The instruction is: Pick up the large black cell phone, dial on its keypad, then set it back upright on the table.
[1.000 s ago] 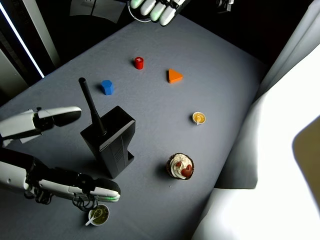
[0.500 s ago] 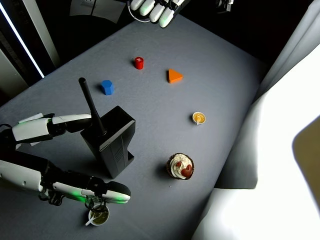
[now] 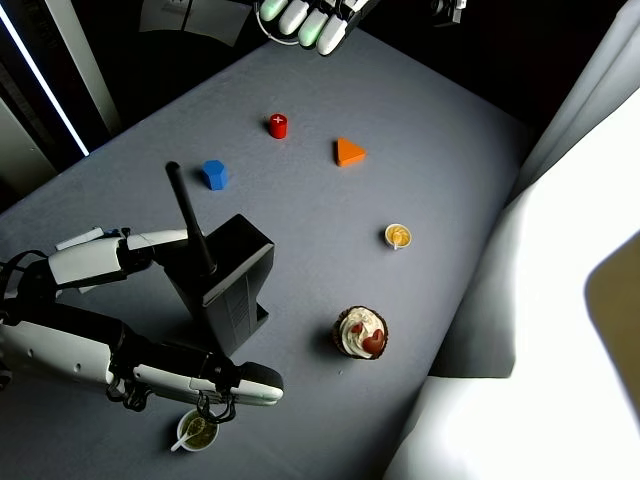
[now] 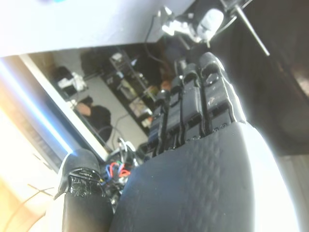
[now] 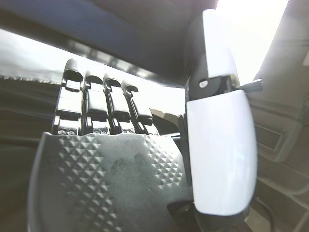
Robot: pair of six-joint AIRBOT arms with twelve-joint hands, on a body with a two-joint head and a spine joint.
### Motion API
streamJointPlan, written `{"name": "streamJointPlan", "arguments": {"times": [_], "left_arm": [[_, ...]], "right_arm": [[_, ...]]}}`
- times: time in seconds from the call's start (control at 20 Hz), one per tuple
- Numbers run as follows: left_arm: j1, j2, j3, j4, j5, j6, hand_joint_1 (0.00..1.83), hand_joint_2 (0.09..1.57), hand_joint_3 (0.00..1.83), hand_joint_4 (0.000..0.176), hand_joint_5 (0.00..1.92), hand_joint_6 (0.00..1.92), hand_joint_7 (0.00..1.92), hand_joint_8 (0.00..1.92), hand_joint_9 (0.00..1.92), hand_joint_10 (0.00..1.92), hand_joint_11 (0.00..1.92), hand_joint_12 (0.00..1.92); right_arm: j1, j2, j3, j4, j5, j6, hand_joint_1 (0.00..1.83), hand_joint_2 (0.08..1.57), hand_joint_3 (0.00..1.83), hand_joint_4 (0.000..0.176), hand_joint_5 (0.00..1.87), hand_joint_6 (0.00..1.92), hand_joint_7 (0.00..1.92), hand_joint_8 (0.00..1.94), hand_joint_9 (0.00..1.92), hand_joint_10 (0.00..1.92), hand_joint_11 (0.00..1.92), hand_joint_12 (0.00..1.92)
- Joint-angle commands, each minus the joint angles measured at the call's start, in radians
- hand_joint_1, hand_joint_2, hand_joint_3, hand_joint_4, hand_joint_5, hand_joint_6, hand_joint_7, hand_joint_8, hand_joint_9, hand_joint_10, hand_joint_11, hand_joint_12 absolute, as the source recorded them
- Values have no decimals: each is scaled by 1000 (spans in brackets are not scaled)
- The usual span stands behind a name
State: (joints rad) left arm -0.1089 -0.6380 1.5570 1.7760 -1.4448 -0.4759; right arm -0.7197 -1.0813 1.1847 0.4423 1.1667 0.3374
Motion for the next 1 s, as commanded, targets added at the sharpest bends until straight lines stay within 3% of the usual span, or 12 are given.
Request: {"name": "streamJointPlan", "arguments": {"times": [0.0, 0.1, 0.2, 0.3, 0.35, 0.4, 0.45, 0.5, 0.6, 0.75, 0.8, 0.95], "left_arm": [[-22, 12, -1, -104, -11, 1, 0, 1159, 0, 22, 70, 0, 81, 1, 118, 6, 0, 281], [-22, 12, -1, -104, -12, 1, 0, 1161, 0, 19, 56, 0, 70, 0, 117, 4, 0, 265], [-21, 12, -1, -104, -14, 1, 0, 1160, 0, 20, 64, 3, 66, 0, 91, 1, 0, 234], [-21, 12, -1, -102, -17, 1, 0, 1171, 2, 18, 59, 4, 65, 4, 86, 4, 0, 197], [-21, 12, -1, -101, -17, 1, 0, 1172, 1, 20, 57, 2, 65, 2, 83, 2, 0, 190], [-21, 12, -1, -101, -18, 1, 0, 1172, 1, 20, 57, 2, 65, 2, 83, 2, 0, 190], [-21, 12, -1, -100, -19, 1, 0, 1170, 0, 23, 60, 1, 70, 2, 73, 2, 0, 187], [-21, 12, -1, -99, -19, 1, 0, 1170, 0, 23, 52, 1, 69, 1, 69, 0, 0, 211], [-21, 12, -1, -99, -20, -1, 0, 1173, 0, 18, 47, 0, 63, 0, 75, 2, 0, 280], [-21, 12, -1, -100, -23, -2, 0, 1173, 0, 15, 52, 1, 60, 0, 61, 5, 0, 203], [-22, 12, -1, -101, -24, -2, 0, 1174, 0, 13, 39, 0, 42, 0, 56, 3, 0, 178], [-21, 12, -3, -101, -22, -3, 0, 1179, 1, 20, 42, 1, 42, 1, 46, 1, 0, 163]], "right_arm": [[12, 7, 10, -18, 114, 9, 1107, 1030, 0, 0, 0, 0, 0, 0, 0, 0, 12, 61], [16, 5, 12, -24, 108, 9, 1116, 1045, 7, 0, 0, 0, 0, 0, 0, 0, 16, 65], [20, 4, 12, -24, 105, 9, 1120, 1089, 1, 0, 33, 5, 16, 2, 21, 4, 0, 186], [22, 3, 11, -25, 102, 9, 1172, 1152, 8, 0, 323, 13, 361, 19, 392, 35, 2, 862], [22, 3, 10, -27, 101, 9, 1247, 1164, 4, 0, 438, 20, 515, 30, 602, 91, 170, 1055], [22, 2, 7, -29, 100, 9, 1247, 1164, 4, 0, 438, 20, 515, 30, 602, 91, 170, 1055], [22, 2, 4, -30, 100, 9, 1545, 1135, 0, 0, 711, 38, 712, 904, 855, 932, 683, 1525], [22, 2, 1, -31, 100, 9, 1496, 1153, 0, 0, 743, 814, 835, 1010, 883, 1169, 749, 1671], [25, 0, -2, -38, 100, 9, 1489, 1113, 0, 0, 966, 816, 941, 928, 926, 1149, 785, 1634], [29, -1, -2, -55, 100, 9, 1485, 1141, 0, 0, 878, 951, 863, 1073, 887, 1186, 759, 1670], [31, 0, -1, -64, 100, 9, 1487, 1120, 2, 0, 983, 744, 905, 1037, 897, 1192, 775, 1665], [51, 9, 5, -81, 99, 10, 1489, 1108, 0, 0, 1043, 630, 937, 1005, 907, 1178, 792, 1644]]}}
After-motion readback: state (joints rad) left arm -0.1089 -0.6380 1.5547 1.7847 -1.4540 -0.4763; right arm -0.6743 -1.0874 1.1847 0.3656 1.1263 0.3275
